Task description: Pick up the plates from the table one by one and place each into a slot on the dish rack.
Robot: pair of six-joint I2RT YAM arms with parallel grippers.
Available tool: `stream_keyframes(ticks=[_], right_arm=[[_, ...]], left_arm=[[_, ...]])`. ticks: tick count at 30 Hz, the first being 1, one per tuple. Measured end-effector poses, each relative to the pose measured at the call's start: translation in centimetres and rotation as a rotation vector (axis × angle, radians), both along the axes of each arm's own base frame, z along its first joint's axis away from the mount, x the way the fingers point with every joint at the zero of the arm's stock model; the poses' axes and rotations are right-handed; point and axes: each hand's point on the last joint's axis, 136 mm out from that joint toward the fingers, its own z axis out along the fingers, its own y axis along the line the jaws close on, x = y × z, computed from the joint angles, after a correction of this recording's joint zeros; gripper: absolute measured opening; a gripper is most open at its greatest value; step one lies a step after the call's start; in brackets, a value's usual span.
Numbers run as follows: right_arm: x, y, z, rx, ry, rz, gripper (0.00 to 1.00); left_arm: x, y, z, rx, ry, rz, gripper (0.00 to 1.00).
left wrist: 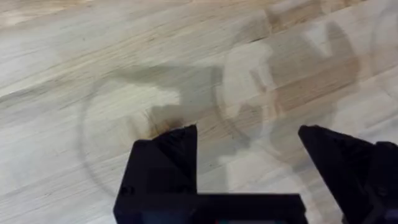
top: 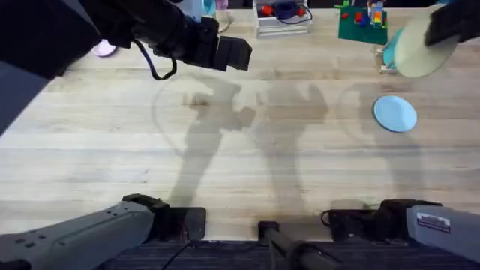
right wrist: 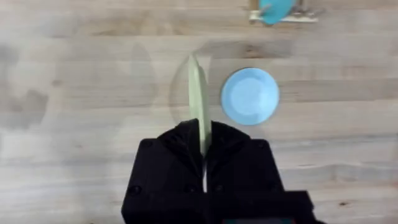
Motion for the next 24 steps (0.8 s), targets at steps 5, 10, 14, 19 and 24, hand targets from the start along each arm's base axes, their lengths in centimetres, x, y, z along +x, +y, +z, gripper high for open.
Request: stream_keyframes(ticks=[5, 10, 14, 19, 24], right_arm=[[0.5, -2.8, 1.4, -0.025, -0.055, -0.072, 0.032], [1.8, -6.0, 2.9, -0.056, -0.152, -0.145, 0.031], [2.6, -7.8, 3.9, -0.088, -0.204, -0.169, 0.027], [4.2, -9.5, 4.1, -0.108, -0.215, -0.184, 0.027], [6.4, -10.4, 2.6, -0.116, -0.167, -0.161, 0.027]], left_arm=[[0.0, 0.0, 0.0, 0.0, 0.0, 0.0, 0.995], [0.0, 0.0, 0.0, 0.0, 0.0, 0.0, 0.995], [0.0, 0.0, 0.0, 0.0, 0.0, 0.0, 0.995], [0.0, 0.0, 0.0, 0.0, 0.0, 0.0, 0.994], [0.0, 0.0, 0.0, 0.0, 0.0, 0.0, 0.994]])
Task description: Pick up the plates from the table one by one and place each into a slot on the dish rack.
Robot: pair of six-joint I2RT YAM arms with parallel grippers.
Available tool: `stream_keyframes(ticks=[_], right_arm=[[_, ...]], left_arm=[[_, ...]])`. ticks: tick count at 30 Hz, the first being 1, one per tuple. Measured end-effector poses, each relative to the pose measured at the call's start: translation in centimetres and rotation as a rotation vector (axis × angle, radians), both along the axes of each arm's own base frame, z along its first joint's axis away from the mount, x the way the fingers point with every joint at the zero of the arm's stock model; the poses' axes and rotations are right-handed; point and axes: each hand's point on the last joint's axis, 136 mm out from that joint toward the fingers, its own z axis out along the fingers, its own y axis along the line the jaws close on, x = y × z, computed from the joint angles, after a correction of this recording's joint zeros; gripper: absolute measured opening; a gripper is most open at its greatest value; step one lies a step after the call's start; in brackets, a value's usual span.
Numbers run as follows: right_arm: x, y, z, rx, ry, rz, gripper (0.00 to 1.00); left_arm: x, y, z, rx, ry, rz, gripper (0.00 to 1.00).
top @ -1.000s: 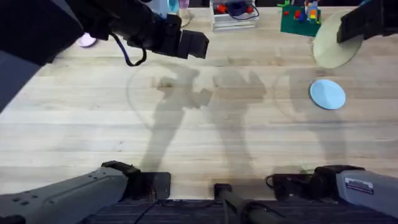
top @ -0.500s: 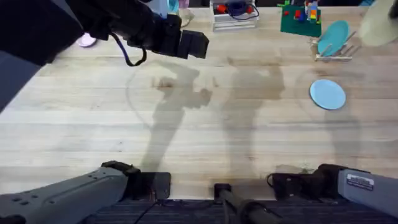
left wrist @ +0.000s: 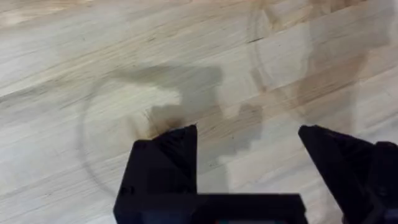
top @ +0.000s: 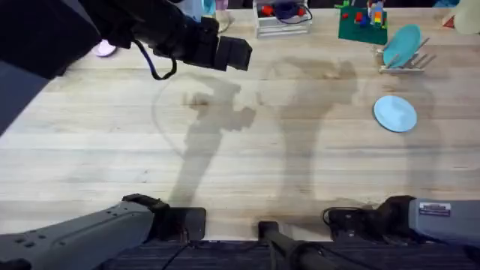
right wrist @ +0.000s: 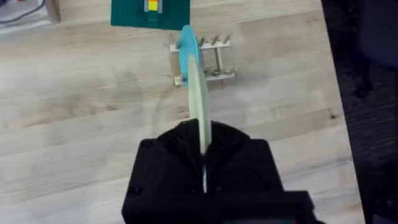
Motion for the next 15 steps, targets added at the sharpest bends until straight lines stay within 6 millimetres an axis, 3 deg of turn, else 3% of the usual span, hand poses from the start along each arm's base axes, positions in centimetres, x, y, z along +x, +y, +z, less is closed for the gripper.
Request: stream_keyframes(ticks=[7, 15], right_arm=[[2.2, -1.6, -0.9, -0.019, 0.008, 0.005, 0.027], [2.6, -2.7, -0.6, -0.006, -0.02, 0.01, 0.028]], left_arm=[[0.0, 0.0, 0.0, 0.0, 0.0, 0.0, 0.996], [0.0, 0.0, 0.0, 0.0, 0.0, 0.0, 0.994]])
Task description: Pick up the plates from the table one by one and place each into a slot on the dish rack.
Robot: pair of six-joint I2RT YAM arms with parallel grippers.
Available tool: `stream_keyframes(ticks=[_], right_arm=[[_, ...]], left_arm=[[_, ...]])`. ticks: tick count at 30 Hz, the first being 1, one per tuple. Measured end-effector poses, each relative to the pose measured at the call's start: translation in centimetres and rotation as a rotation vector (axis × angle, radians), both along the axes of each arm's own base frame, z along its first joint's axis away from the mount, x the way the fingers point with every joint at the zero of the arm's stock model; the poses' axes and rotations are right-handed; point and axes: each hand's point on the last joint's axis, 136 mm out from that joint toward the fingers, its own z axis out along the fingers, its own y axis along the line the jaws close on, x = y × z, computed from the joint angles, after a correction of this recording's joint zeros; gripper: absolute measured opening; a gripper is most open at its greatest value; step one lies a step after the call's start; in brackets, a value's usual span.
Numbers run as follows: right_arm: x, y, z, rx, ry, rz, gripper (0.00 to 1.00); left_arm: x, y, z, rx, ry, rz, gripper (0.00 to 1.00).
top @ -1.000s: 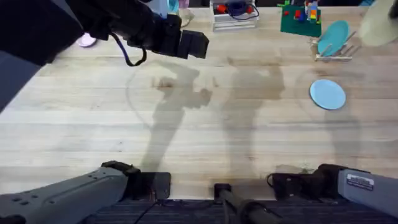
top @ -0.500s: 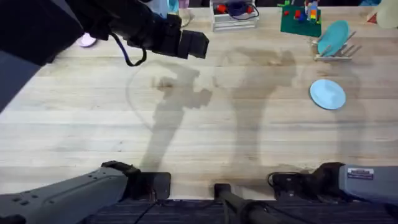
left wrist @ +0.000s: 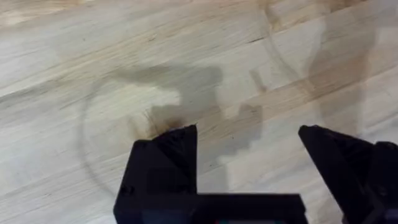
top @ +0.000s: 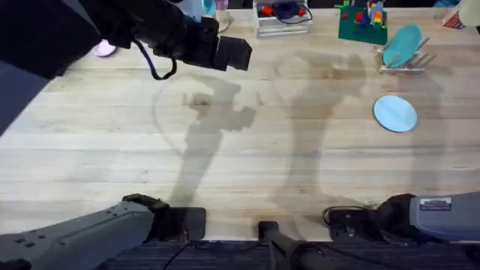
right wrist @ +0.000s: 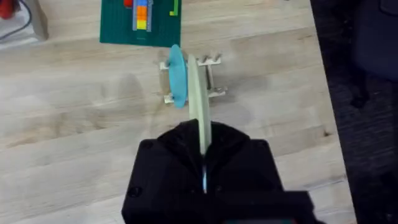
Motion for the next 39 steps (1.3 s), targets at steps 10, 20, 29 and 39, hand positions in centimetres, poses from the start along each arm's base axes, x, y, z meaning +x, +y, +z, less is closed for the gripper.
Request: stream_keyframes(ticks=[10, 20, 29, 39], right_arm=[[0.8, -0.4, -1.7, 0.026, 0.036, 0.018, 0.027], [1.2, -0.5, -1.4, 0.011, 0.022, 0.036, 0.027], [2.2, -1.6, -3.4, 0.025, 0.056, 0.028, 0.027], [3.0, -2.4, -4.6, 0.084, 0.041, 0.046, 0.027]], left_arm=[[0.0, 0.0, 0.0, 0.0, 0.0, 0.0, 0.995], [0.0, 0.0, 0.0, 0.0, 0.0, 0.0, 0.995], [0.0, 0.0, 0.0, 0.0, 0.0, 0.0, 0.995], [0.0, 0.0, 0.0, 0.0, 0.0, 0.0, 0.995]])
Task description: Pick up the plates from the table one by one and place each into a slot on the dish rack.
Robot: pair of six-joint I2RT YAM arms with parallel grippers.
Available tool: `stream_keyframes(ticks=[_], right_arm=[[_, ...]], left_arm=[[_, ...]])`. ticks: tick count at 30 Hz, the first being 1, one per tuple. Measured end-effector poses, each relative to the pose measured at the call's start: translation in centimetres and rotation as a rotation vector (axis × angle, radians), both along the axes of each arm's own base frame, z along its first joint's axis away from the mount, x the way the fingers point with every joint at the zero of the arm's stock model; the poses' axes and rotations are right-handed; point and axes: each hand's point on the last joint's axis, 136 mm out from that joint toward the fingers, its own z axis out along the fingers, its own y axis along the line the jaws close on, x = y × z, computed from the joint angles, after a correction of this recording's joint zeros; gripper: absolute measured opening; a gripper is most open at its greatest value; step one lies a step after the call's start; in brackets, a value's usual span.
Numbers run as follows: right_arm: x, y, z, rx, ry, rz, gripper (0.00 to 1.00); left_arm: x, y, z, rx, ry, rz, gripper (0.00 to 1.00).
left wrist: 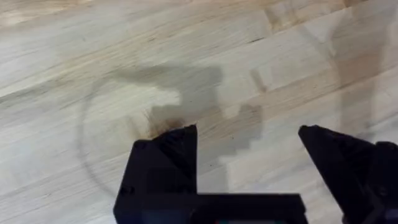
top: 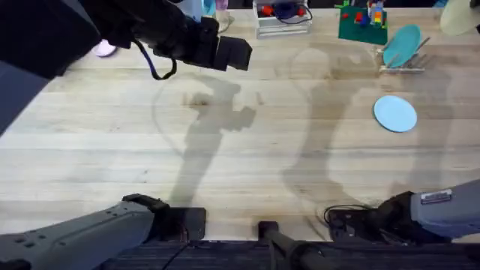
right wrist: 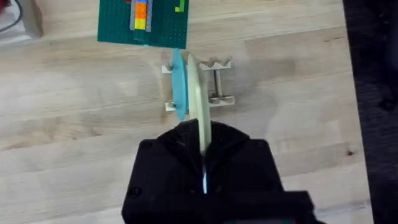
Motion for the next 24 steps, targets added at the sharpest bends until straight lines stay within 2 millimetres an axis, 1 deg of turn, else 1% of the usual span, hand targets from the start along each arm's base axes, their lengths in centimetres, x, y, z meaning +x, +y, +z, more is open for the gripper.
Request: stream_keyframes(ticks=[7, 19, 24], right_arm=[[1.0, -0.5, -2.0, 0.026, 0.027, 0.004, 0.027], [2.3, -1.1, -4.8, 0.047, 0.063, 0.008, 0.027], [2.7, -1.3, -5.3, 0.046, 0.064, 0.009, 0.027]], left_arm=[[0.0, 0.0, 0.0, 0.0, 0.0, 0.0, 0.995], [0.0, 0.0, 0.0, 0.0, 0.0, 0.0, 0.995], [0.0, 0.0, 0.0, 0.0, 0.0, 0.0, 0.995]])
